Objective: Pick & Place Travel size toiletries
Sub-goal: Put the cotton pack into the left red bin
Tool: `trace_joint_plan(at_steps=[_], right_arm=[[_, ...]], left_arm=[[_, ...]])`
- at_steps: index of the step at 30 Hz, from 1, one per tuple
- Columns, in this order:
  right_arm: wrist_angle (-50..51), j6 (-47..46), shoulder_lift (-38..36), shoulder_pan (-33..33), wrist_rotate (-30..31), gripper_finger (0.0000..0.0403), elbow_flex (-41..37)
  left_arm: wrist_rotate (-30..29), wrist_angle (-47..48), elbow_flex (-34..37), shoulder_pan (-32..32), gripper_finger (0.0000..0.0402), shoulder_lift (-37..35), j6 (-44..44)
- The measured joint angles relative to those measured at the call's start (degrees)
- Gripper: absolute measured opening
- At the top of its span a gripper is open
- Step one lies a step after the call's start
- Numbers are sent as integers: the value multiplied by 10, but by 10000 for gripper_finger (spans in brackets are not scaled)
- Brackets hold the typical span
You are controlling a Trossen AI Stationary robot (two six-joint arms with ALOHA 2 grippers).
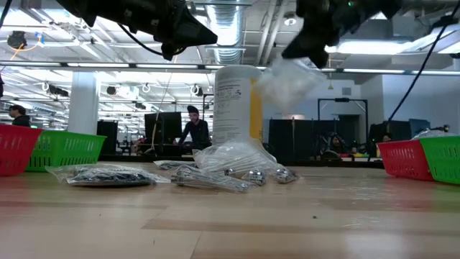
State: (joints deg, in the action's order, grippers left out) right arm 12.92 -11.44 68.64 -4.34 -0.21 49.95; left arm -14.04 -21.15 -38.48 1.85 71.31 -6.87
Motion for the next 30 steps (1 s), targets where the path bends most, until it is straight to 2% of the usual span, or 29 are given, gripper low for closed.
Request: trace_joint_plan(at_steps=[5,14,23,30], right_arm=[[13,40,23,18,0,0,51],[59,92,98,29,0,0,144],[92,121,161,29,0,0,205],[101,136,169,36,0,0,245]], left_arm=[[37,-5,0,0,27,0,-1],[81,-23,0,1,112,0,1],[95,-25,0,1,182,0,1],[95,-26,0,1,212,0,1]])
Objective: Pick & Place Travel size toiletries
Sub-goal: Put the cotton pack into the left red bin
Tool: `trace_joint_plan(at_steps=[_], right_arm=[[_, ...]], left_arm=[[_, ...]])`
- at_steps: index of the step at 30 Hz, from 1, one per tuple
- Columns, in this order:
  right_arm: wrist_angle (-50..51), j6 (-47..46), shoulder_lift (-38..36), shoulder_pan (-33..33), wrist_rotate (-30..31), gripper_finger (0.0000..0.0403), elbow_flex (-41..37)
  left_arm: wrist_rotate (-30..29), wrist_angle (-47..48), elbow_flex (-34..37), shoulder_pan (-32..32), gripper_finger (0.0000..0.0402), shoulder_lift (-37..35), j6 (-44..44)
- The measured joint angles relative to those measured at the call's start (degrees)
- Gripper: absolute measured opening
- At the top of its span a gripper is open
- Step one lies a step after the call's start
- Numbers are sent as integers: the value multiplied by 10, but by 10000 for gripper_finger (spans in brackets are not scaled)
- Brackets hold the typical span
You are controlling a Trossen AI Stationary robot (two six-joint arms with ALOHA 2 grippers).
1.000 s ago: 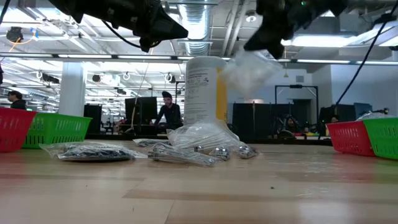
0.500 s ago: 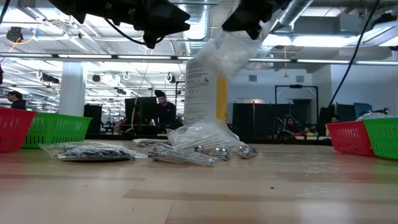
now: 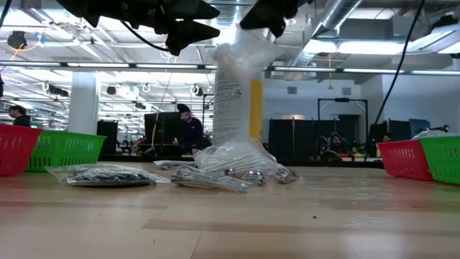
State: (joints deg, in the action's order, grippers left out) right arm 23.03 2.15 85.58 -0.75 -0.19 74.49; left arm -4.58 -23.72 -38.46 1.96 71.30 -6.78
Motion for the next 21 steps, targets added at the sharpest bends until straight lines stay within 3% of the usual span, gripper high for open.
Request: trace_joint_plan(at_steps=[21], right_arm=[[-62,16,0,19,0,0,20]], left_arm=[[0,-13,0,0,217,0,-22]])
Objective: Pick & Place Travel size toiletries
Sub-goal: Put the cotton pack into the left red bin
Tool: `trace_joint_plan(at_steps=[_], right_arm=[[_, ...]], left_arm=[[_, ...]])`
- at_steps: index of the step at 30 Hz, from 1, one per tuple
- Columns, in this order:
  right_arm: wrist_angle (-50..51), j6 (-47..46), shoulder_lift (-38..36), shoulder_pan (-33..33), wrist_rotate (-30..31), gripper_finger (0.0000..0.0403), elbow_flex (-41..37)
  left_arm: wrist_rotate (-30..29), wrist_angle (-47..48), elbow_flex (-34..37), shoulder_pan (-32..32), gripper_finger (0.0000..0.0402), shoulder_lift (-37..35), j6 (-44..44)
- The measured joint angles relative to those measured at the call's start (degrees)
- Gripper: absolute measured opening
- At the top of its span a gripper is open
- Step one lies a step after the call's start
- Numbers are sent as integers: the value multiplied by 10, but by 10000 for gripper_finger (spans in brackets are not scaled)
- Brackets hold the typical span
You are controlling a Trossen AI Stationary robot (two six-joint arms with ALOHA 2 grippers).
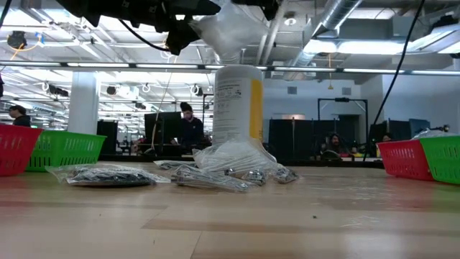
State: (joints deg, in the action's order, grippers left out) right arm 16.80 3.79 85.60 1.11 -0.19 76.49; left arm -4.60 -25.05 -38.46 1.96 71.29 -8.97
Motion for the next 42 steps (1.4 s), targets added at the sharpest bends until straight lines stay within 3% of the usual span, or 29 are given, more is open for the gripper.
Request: trace_joint_plan(at_steps=[29,42], right_arm=[[-53,29,0,4,0,0,0],[-57,43,0,4,0,0,0]], left_arm=[[0,-9,0,0,209,0,1],[0,-9,0,0,80,0,1]])
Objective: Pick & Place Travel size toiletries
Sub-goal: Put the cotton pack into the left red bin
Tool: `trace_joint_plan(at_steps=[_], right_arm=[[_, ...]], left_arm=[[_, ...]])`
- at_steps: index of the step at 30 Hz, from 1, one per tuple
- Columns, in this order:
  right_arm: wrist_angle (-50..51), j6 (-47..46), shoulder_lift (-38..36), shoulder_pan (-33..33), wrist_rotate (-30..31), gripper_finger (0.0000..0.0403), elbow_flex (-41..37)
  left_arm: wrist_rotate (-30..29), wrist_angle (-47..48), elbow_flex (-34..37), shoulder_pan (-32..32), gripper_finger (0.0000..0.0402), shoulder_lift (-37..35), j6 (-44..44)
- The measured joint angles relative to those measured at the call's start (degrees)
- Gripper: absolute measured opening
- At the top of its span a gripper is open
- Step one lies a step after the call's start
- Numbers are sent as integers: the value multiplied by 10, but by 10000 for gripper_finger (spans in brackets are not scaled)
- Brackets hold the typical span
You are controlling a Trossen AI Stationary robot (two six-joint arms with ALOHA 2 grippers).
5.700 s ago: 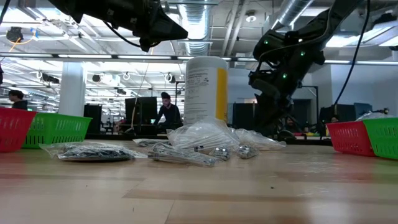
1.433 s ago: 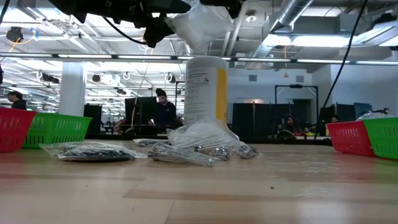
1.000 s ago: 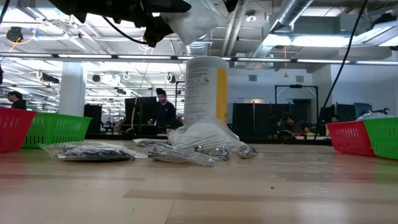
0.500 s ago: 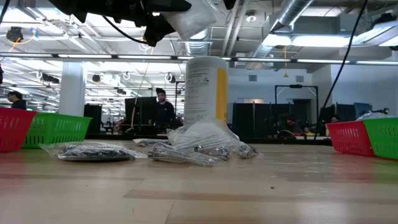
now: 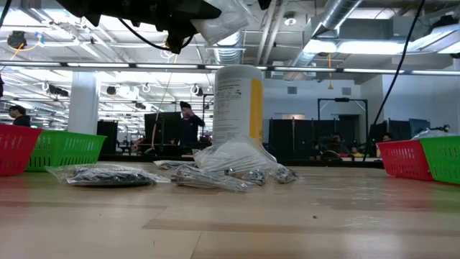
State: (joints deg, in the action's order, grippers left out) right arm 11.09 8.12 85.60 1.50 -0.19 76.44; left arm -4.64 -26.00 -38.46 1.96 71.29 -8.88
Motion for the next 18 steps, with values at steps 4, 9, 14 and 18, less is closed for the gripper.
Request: trace_joint_plan(at_steps=[4,9,14,18], right_arm=[[1,1,0,0,0,0,0],[1,29,0,0,0,14,0],[-7,30,-6,-9,0,60,0],[-3,30,-6,-19,0,95,-1]], left_arm=[[0,-1,0,0,50,0,0],[0,2,0,0,40,0,0],[0,4,0,0,51,0,-2],[0,13,0,2,49,0,-4]])
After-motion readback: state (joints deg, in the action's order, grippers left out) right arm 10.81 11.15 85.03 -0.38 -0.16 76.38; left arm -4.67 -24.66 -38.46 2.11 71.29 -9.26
